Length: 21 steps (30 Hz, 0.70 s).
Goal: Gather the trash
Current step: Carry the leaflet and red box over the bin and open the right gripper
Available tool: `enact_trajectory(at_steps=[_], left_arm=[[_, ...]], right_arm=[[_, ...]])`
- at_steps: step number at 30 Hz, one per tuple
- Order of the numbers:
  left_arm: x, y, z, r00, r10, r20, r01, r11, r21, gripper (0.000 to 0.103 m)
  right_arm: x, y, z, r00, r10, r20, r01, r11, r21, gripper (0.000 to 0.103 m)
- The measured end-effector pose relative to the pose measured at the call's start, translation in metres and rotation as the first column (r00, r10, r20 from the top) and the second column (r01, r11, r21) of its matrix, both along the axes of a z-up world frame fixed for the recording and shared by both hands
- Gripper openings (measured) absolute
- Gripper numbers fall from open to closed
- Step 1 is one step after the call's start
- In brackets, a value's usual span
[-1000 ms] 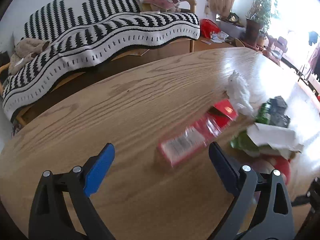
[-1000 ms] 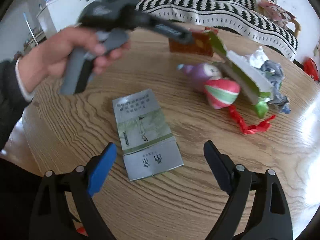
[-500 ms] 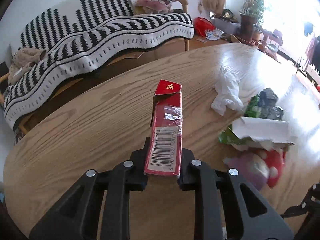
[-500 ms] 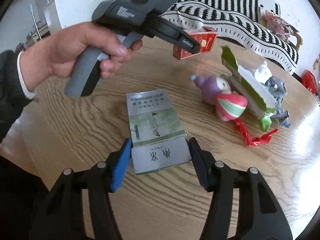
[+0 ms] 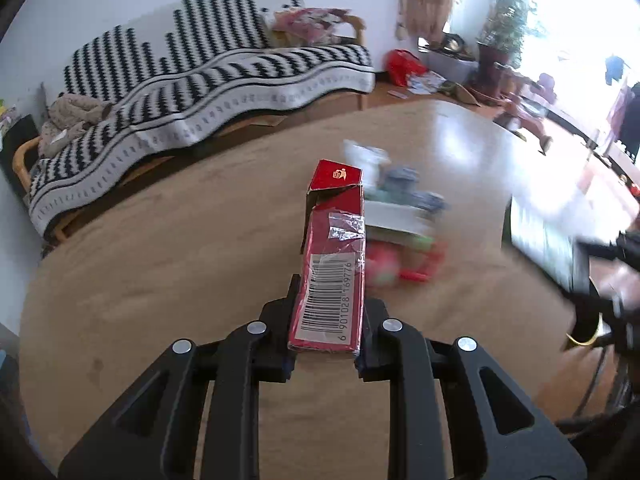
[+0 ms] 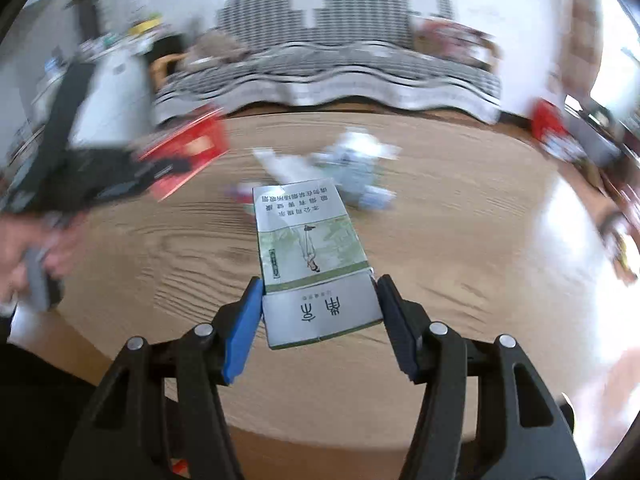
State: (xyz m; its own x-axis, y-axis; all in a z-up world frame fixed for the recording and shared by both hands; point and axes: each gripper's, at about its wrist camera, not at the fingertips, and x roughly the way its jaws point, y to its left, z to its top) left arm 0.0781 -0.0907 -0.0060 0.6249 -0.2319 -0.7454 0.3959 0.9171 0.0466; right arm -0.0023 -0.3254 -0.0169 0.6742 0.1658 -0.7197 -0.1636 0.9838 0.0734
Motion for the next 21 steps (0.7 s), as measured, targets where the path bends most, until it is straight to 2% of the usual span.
enact_trajectory(at_steps=[3,5,8,13,16,21], left_arm=[[-0.028,-0.054,-0.003,0.996,-0.082,-0.019,0.082,0.997,-0.004,0.021],[-0.042,-0.087,-0.003,0.992,-0.121,-0.031,0.120,0.992,-0.037,0.021],[-0.060,-0.134,-0.004,0.982,-0.188,-0.036,0.184,0.979,-0.082,0.021],[-0.088,-0.214,-0.014,0.949,-0.310,-0.060,0.298,0.942,-0.154,0.021],[-0.106,-0.261,-0.024,0.920,-0.386,-0.063,0.373,0.915,-0.155,0.021],[-0.121,-0.308,-0.042,0.884,-0.458,-0.089,0.441,0.883,-0.159,0.021]], right_arm=[[-0.023,-0.070,-0.004,0.988,-0.153,-0.014,0.153,0.988,-0.010,0.057],[-0.038,-0.109,-0.007,0.973,-0.229,-0.023,0.229,0.973,-0.008,0.057],[-0.071,-0.170,-0.015,0.935,-0.353,-0.042,0.353,0.936,-0.005,0.057],[-0.124,-0.259,-0.037,0.842,-0.531,-0.101,0.534,0.846,0.003,0.057],[-0.153,-0.291,-0.053,0.799,-0.585,-0.142,0.593,0.805,0.020,0.057],[-0.168,-0.323,-0.072,0.762,-0.619,-0.193,0.633,0.774,0.018,0.057]])
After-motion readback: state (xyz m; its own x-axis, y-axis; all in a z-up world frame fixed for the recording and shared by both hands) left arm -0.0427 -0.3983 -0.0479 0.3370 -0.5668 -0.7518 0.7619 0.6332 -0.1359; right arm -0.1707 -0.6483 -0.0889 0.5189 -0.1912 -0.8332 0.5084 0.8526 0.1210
